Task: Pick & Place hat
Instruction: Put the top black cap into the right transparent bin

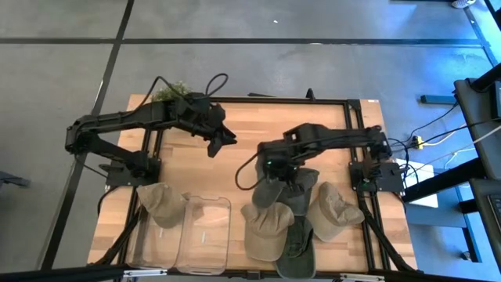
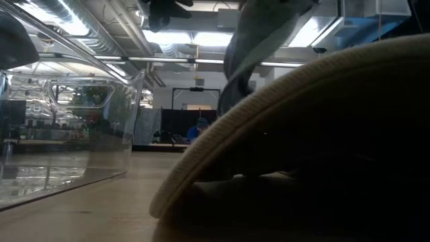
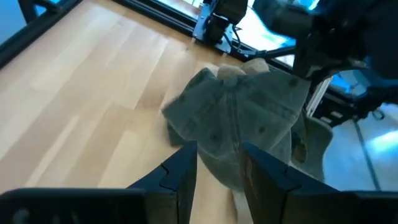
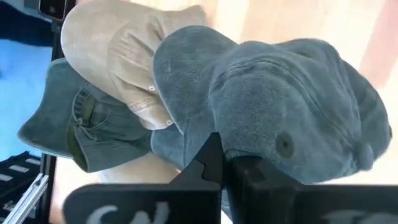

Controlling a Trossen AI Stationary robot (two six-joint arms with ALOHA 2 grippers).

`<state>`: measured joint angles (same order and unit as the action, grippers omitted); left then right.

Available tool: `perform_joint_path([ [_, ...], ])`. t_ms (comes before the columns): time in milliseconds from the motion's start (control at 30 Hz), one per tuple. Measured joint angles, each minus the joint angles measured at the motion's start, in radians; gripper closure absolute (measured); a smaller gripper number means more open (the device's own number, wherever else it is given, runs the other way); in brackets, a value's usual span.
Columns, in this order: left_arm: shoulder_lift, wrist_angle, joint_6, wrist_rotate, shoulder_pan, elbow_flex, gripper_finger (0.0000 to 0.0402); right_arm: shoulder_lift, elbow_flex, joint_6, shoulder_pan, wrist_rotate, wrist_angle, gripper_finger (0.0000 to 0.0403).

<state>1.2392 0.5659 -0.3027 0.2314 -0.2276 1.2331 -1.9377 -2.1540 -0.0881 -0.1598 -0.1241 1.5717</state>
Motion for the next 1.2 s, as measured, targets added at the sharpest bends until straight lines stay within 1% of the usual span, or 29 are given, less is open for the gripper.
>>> perform_joint_path([
  [167,0.004,0.002,0.053,0.011,0.009,0.0,0.0291,-0.044,0.001,-0.035,-0.01,0.022,-0.001,0.0399],
  [300,0.003,0.021,0.053,0.034,0.013,0.0,0.0289,-0.052,0.001,0.01,-0.009,-0.001,-0.001,0.0398],
  [400,0.003,0.044,0.04,0.033,0.013,0.0,0.0288,-0.051,0.001,0.053,-0.009,-0.009,-0.001,0.0398],
  [500,0.003,0.054,0.03,0.033,0.013,0.0,0.0289,-0.051,0.001,0.037,-0.014,-0.005,-0.001,0.0397],
  [733,0.003,0.047,0.055,0.039,0.018,0.0,0.0292,-0.052,-0.008,-0.05,-0.042,0.142,-0.002,0.0397],
  [833,0.003,0.035,0.092,0.079,0.018,0.0,0.029,-0.051,-0.024,-0.076,-0.041,0.198,-0.048,0.0397],
  [900,0.003,0.036,0.118,0.102,0.021,0.0,0.0291,-0.053,-0.051,-0.074,-0.034,0.256,-0.054,0.0397],
  [1000,0.003,0.036,0.123,0.074,0.036,0.0,0.0291,-0.052,-0.123,-0.081,-0.024,0.369,-0.022,0.0397],
  [1067,0.002,0.039,0.125,0.043,0.045,0.0,0.0288,-0.052,-0.189,-0.107,-0.02,0.426,0.002,0.0397],
  [1100,0.002,0.044,0.126,0.026,0.049,0.0,0.0286,-0.047,-0.204,-0.126,-0.02,0.444,-0.011,0.0397],
  [1200,0.002,0.057,0.132,0.021,0.056,0.0,0.0274,0.007,-0.185,-0.184,-0.022,0.462,-0.063,0.0397],
])
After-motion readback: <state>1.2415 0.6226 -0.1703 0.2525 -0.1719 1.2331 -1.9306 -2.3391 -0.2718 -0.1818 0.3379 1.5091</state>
